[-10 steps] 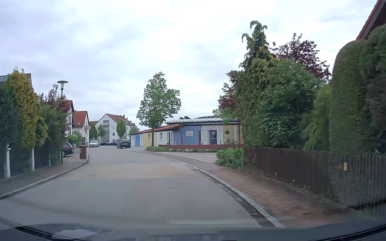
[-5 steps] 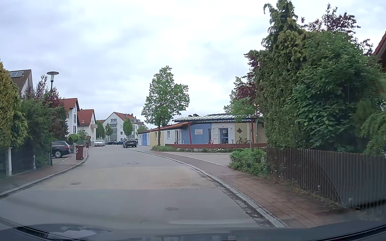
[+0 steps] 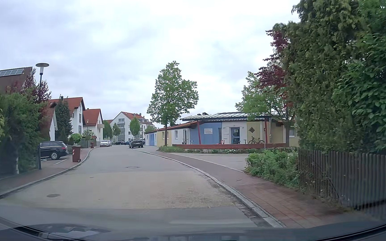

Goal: Follow the waypoints while adhering to traffic rules and regulations

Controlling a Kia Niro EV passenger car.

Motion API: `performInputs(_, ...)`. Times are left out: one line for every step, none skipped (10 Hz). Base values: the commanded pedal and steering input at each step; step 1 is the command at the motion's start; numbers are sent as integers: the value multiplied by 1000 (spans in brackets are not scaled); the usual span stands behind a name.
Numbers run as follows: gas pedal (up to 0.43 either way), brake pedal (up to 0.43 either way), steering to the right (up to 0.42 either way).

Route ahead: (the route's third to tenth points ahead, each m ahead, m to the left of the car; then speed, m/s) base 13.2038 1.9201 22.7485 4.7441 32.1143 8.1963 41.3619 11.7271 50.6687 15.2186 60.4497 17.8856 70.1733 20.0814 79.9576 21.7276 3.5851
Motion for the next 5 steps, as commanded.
performInputs(0,262,-72)
performInputs(0,268,-72)
performInputs(0,274,-72)
performInputs(0,274,-73)
performInputs(0,274,-76)
